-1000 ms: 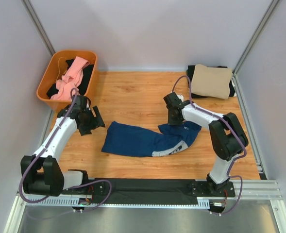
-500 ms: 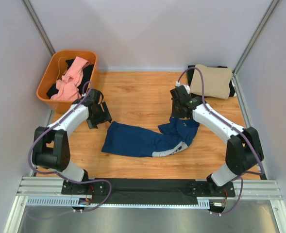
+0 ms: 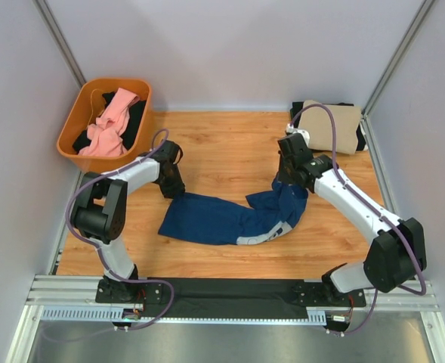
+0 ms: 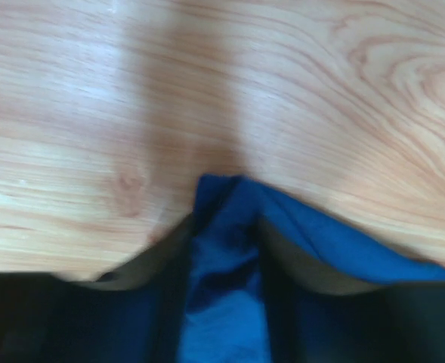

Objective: Fold and stack the t-shirts

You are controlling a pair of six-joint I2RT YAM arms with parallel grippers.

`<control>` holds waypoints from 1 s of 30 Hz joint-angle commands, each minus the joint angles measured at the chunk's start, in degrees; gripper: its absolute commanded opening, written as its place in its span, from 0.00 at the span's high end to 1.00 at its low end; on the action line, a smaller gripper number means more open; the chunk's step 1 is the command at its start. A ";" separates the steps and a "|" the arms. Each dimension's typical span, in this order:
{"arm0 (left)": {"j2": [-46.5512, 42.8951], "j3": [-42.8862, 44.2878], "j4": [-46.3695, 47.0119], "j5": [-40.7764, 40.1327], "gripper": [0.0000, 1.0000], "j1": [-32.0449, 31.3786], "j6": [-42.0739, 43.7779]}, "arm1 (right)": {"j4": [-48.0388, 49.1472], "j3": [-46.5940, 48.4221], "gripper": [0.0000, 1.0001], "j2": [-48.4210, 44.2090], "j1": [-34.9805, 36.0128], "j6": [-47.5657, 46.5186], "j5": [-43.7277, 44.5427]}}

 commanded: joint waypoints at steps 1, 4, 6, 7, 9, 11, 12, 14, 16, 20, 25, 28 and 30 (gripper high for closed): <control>0.24 0.28 2.67 0.07 0.62 -1.42 -1.30 | 0.22 -1.02 1.00 -2.30 -1.82 -0.94 0.78; -1.59 1.25 2.76 0.16 1.00 -1.68 -0.51 | 0.13 -1.37 1.00 -3.79 -3.83 -0.94 -0.36; -3.96 2.04 2.06 0.16 1.00 -1.77 -0.08 | -0.57 -0.93 1.00 -5.11 -5.33 -0.94 -0.98; -7.19 2.39 1.53 -0.02 1.00 -1.77 0.19 | -1.01 -0.49 1.00 -6.68 -5.77 -0.85 -1.07; -10.99 4.32 -1.62 -1.42 1.00 -1.86 0.37 | -2.85 1.43 1.00 -8.71 -6.65 -0.76 -0.37; -17.31 5.64 -5.22 -3.09 1.00 -1.86 0.72 | -4.43 3.10 1.00 -12.05 -7.18 -0.67 0.51; -19.68 6.95 -6.20 -3.53 1.00 -1.86 1.15 | -6.01 3.98 1.00 -13.37 -7.27 -0.67 1.47; -26.80 8.02 -8.48 -4.59 1.00 -1.86 1.86 | -7.60 7.06 1.00 -17.49 -7.36 -0.41 2.53; -33.55 9.95 -9.72 -5.20 1.00 -1.86 2.56 | -9.97 10.47 1.00 -21.88 -7.36 -0.32 4.11; -42.28 15.47 -15.34 -7.14 1.00 -1.86 3.88 | -14.97 17.69 1.00 -28.66 -7.36 0.29 7.54; -52.74 20.32 -18.42 -7.84 1.00 -1.86 5.64 | -17.10 25.43 1.00 -38.50 -7.36 -0.76 11.50; -56.88 23.22 -19.47 -8.54 1.00 -1.86 7.22 | -16.92 28.51 1.00 -43.60 -7.36 -2.08 12.46; -57.32 25.42 -22.18 -9.42 0.99 -1.86 7.84 | -16.92 29.92 1.00 -45.62 -7.36 -3.39 12.47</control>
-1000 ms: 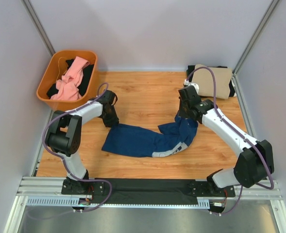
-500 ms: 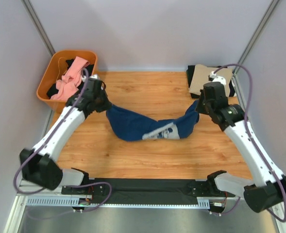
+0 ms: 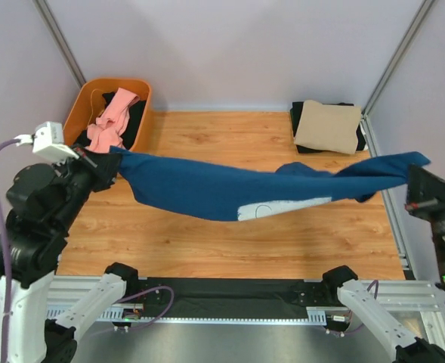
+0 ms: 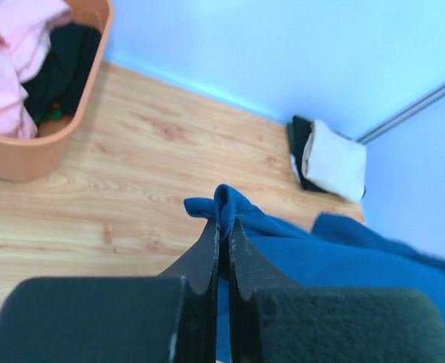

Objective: Fold and stack the t-shirts

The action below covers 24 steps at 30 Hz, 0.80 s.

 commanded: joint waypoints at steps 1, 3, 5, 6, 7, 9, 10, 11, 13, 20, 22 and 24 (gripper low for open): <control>-0.39 3.19 -4.74 -3.67 0.98 -0.09 2.90 | -1.75 1.68 1.00 -2.03 -0.30 -3.18 2.26; 0.40 2.15 -6.14 -4.64 0.97 -0.09 2.46 | -3.24 1.33 1.00 -1.77 -0.21 -3.27 1.03; 1.02 -0.04 -7.03 -5.00 0.97 -0.09 1.67 | -5.26 0.28 1.00 -0.72 -0.21 -2.66 0.24; 1.80 -0.93 -6.68 -5.00 0.97 -0.09 1.67 | -5.79 -1.12 1.00 -0.37 -0.21 -1.96 0.06; 3.73 -1.80 -6.85 -5.61 0.96 -0.09 1.15 | -6.32 -1.91 1.00 0.33 -0.21 -1.69 0.23; 6.62 -1.90 -7.90 -5.27 0.93 0.00 1.49 | -6.41 -3.23 1.00 1.12 -0.21 -1.25 1.11; 8.30 -1.81 -9.30 -4.74 0.93 0.00 1.58 | -6.24 -4.89 1.00 1.48 -0.21 -1.16 1.55; 9.88 -1.99 -10.10 -4.65 0.93 0.09 1.15 | -5.71 -5.78 1.00 2.88 -0.21 -1.25 2.16; 13.14 -5.04 -9.32 -3.60 0.94 0.44 1.32 | -4.23 -8.67 1.00 4.38 -0.21 -1.68 2.26; 18.33 -16.66 -3.43 2.74 0.25 5.71 1.32 | 0.17 -18.94 1.00 14.21 -0.21 -2.57 -1.61; 19.30 -18.76 -2.90 1.77 0.21 5.89 1.84 | 2.28 -21.68 0.99 15.19 -0.21 -2.65 -1.70; 20.00 -20.09 -1.50 1.15 0.21 5.80 1.84 | 3.69 -25.29 1.00 15.46 -0.21 -2.48 -2.92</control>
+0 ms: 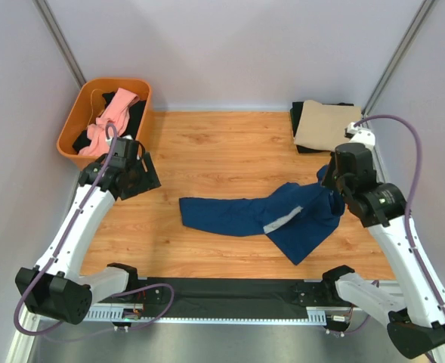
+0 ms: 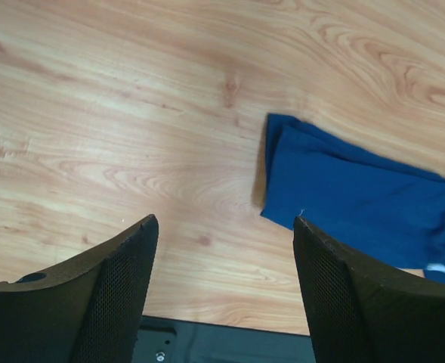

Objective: Fold and stack the t-shirts

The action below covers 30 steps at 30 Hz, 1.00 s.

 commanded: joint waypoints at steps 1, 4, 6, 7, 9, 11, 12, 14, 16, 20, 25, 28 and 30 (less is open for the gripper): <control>-0.21 -2.19 5.02 0.45 0.22 0.10 1.30 | 7.57 -4.09 1.00 -1.50 -0.17 -1.32 -2.40; 0.22 -6.32 12.13 5.00 0.25 0.01 2.44 | 17.14 -12.79 1.00 -6.59 -0.17 -3.86 -10.47; 2.06 -7.91 17.91 7.13 0.26 -0.52 2.71 | 21.03 -18.40 1.00 -10.46 -0.17 -5.44 -15.23; 3.29 -8.35 19.34 7.13 0.27 -1.74 2.79 | 23.05 -19.57 1.00 -11.43 -0.17 -5.71 -15.59; 8.64 -7.57 22.06 7.13 0.28 -3.41 2.88 | 23.95 -21.76 1.00 -12.49 -0.17 -6.15 -15.95; 13.21 -5.29 22.52 6.08 0.32 -5.52 2.36 | 23.78 -21.69 1.00 -11.27 -0.17 -6.07 -15.16; 18.02 -4.50 22.60 5.82 0.35 -5.79 2.09 | 23.43 -21.25 1.00 -10.39 -0.17 -5.89 -14.81; 24.09 -2.74 22.95 6.25 0.38 -6.23 0.78 | 22.02 -19.67 1.00 -8.03 -0.17 -4.75 -13.58; 26.93 -2.12 22.96 7.22 0.41 -6.76 -0.10 | 21.32 -18.79 1.00 -6.78 -0.17 -4.84 -13.92; 29.40 -4.22 25.15 6.69 0.41 -9.04 -0.72 | 20.61 -18.43 1.00 -5.90 -0.17 -5.10 -11.47; 31.42 -6.68 27.08 8.53 0.50 -10.01 -2.04 | 20.79 -18.00 0.99 -4.76 -0.17 -5.19 -10.15; 32.83 -7.04 29.37 10.73 0.60 -10.19 -2.30 | 20.88 -17.73 1.00 -4.06 -0.17 -5.36 -9.80; 34.06 -6.51 29.64 11.09 0.67 -10.28 -2.39 | 20.88 -17.65 1.00 -3.97 -0.17 -5.54 -9.44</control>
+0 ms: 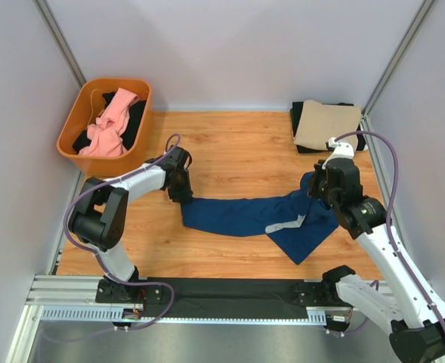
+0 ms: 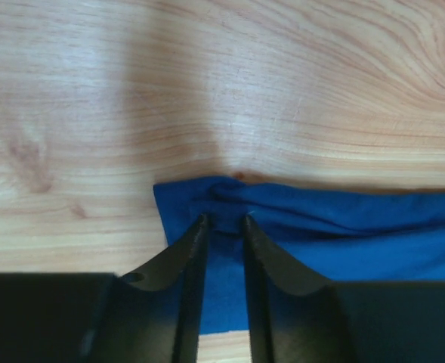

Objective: Fold and stack the t-shirts

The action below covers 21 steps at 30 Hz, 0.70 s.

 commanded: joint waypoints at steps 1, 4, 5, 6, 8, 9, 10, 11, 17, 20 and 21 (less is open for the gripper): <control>1.63 0.50 2.97 2.19 0.70 -0.16 -0.80 | 1.95 2.53 1.00 -0.03 -0.17 -1.15 1.77; 2.07 0.60 2.71 2.37 0.84 -0.16 -1.06 | 1.60 2.88 1.00 -0.65 -0.17 -0.97 1.86; 1.55 0.51 2.45 2.11 0.88 -0.16 -1.06 | 1.42 2.97 1.00 -0.91 -0.17 -0.88 1.95; 1.02 -0.01 2.44 1.85 0.95 -0.24 -1.06 | 1.33 2.97 1.00 -1.17 -0.17 -0.71 1.86; -0.82 -0.63 2.62 1.32 1.00 -0.16 -1.15 | 1.24 2.88 1.00 -1.88 -0.17 -0.53 1.86; -1.70 -1.42 2.88 0.79 1.00 -0.16 -0.89 | 1.16 2.88 0.99 -2.23 -0.17 -0.44 1.86; -2.75 -1.77 3.06 0.53 1.00 -0.16 -0.88 | 1.07 2.88 1.00 -2.32 -0.17 -0.27 1.60; -5.64 -2.21 2.88 0.18 1.00 -0.16 -0.80 | 0.98 3.06 1.00 -2.41 -0.17 -0.18 1.60; -21.88 0.76 -4.56 -5.44 1.00 -0.16 0.87 | -1.48 9.10 1.00 -4.33 -0.17 -0.96 2.91; -28.75 6.91 -10.80 -6.94 1.00 -0.16 2.80 | -3.32 14.98 0.99 -6.79 -0.17 -2.11 3.44; -30.43 10.14 -12.22 -7.21 1.00 -0.16 3.59 | -3.68 16.32 1.00 -7.50 -0.17 -2.46 3.35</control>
